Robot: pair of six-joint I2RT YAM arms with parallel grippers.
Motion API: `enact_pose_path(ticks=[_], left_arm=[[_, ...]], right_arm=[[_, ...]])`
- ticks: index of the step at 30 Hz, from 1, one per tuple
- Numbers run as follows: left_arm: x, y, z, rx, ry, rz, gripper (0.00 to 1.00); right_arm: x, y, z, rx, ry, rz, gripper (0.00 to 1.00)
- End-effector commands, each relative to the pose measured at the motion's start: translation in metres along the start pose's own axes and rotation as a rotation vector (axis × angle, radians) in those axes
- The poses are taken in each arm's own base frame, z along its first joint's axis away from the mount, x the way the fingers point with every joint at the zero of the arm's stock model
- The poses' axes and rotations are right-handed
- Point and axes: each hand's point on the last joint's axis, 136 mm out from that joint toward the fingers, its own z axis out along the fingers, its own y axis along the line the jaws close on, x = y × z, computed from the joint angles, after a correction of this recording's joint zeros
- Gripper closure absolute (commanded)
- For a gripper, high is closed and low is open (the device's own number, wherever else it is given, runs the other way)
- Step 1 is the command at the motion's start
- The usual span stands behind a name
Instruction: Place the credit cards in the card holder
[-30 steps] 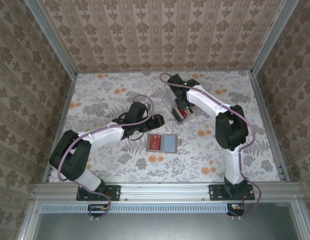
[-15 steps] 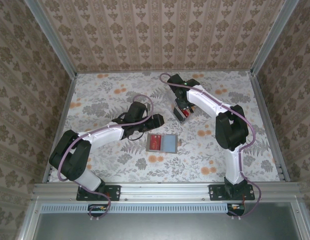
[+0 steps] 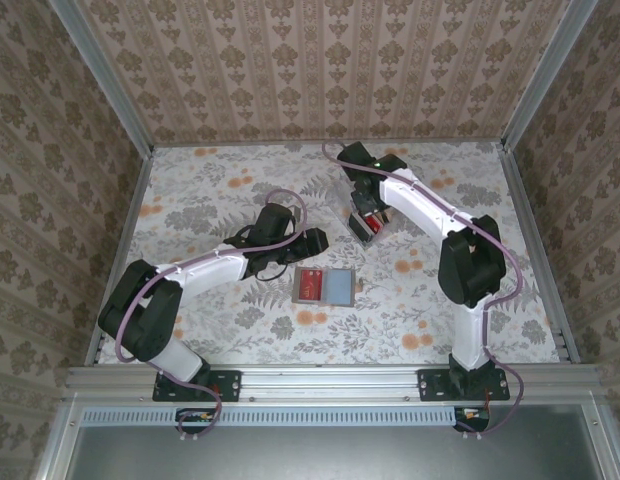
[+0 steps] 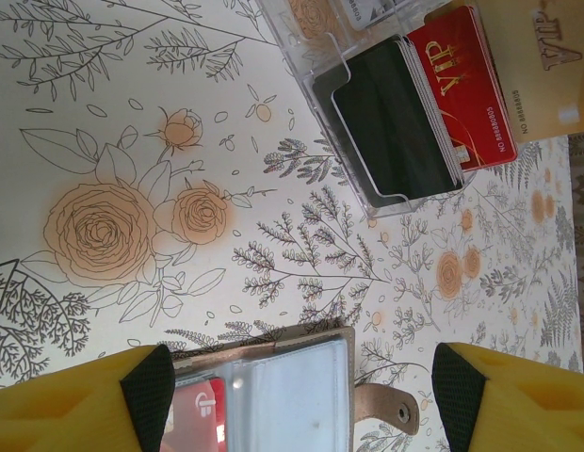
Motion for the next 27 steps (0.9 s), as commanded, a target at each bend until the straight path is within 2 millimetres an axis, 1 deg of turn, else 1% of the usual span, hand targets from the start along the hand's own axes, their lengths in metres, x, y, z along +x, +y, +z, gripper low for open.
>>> enact_pose_path(ticks=[1,2,5,12,16,20,23,24,25,26,27], left_arm=[[-0.001,0.000,-0.004,0.010,-0.003,-0.014,0.25],[-0.001,0.000,-0.004,0.010,-0.004,-0.016,0.25],[-0.002,-0.002,-0.005,0.012,-0.005,-0.013,0.25],[-0.007,-0.005,-0.013,0.025,-0.018,-0.015,0.25],[-0.014,-0.009,-0.019,0.057,-0.035,-0.034,0.24],[-0.023,-0.016,-0.026,0.110,-0.054,-0.060,0.24],[-0.030,-0.023,-0.029,0.175,-0.063,-0.090,0.24],[-0.033,-0.026,-0.030,0.204,-0.067,-0.103,0.24],[-0.035,-0.028,-0.031,0.227,-0.067,-0.114,0.24],[-0.038,-0.031,-0.032,0.251,-0.072,-0.123,0.24],[-0.040,-0.034,-0.033,0.272,-0.073,-0.130,0.25]], right_arm=[[0.005,-0.001,-0.014,-0.038,-0.001,0.024,0.94],[0.005,0.000,-0.017,-0.052,-0.003,0.032,0.96],[0.006,0.001,-0.027,-0.091,-0.012,0.062,0.98],[0.007,-0.001,-0.067,-0.213,-0.102,0.181,0.99],[0.014,0.002,-0.086,-0.327,-0.144,0.276,1.00],[0.019,0.017,-0.104,-0.536,-0.197,0.405,1.00],[0.017,0.037,-0.120,-0.772,-0.241,0.523,1.00],[0.018,0.042,-0.123,-0.833,-0.245,0.562,1.00],[0.020,0.049,-0.121,-0.876,-0.231,0.587,1.00],[0.020,0.050,-0.132,-0.930,-0.254,0.614,1.00],[0.021,0.055,-0.133,-0.973,-0.251,0.638,1.00]])
